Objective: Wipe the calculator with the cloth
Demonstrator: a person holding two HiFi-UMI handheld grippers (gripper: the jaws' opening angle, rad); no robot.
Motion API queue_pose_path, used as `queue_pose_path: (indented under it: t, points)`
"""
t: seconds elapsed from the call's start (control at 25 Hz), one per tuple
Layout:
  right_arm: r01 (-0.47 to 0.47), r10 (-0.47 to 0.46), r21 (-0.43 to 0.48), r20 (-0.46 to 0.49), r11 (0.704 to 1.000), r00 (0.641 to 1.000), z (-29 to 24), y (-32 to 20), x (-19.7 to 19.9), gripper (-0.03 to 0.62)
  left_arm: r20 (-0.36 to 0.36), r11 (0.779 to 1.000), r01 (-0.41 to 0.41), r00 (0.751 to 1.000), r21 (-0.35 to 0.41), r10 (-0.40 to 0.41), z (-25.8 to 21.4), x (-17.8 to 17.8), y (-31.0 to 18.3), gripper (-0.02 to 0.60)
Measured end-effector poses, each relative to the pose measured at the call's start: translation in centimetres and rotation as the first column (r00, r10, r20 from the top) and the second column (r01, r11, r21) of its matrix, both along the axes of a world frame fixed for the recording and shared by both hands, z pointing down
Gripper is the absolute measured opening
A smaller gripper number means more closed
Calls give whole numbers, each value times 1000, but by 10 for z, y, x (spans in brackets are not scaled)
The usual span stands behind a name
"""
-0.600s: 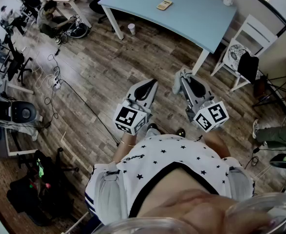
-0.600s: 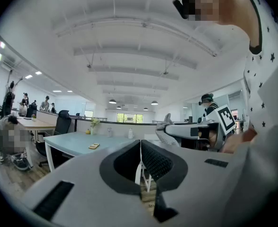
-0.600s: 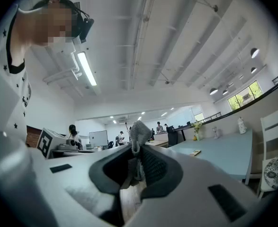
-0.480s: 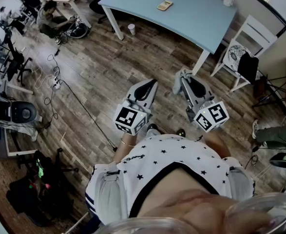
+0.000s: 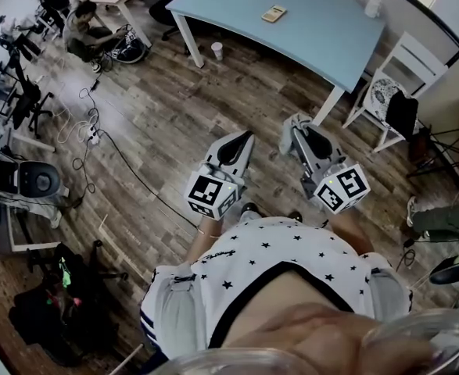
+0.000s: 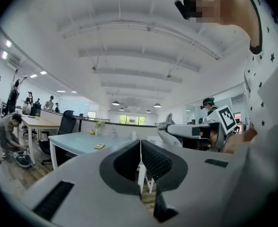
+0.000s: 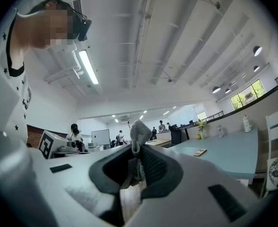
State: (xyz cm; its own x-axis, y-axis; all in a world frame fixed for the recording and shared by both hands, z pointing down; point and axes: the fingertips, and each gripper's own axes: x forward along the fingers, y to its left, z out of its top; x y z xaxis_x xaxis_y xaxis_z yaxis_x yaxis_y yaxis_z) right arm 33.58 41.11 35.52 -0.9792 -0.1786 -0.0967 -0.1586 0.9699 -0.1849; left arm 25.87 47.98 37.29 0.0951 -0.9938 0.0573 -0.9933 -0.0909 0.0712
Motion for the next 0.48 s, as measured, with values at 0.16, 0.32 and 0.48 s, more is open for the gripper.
queue_pose_path:
  t: [0.16,0.32,0.48]
  points:
    - [-3,3,-1,4,1000,1000,-1,7,-14,44,-3,1000,2,1000,8,-2,0,-15,9,31]
    - [-7,7,-6,3,1000,1000,-1,12,-30,44,0,1000,-1,1000,14,1,-2,-34,18,31]
    - [0,0,5,-13,1000,1000,1,19,-48,46,14,1000,9,1000,19,-9,-3,-54,27,31]
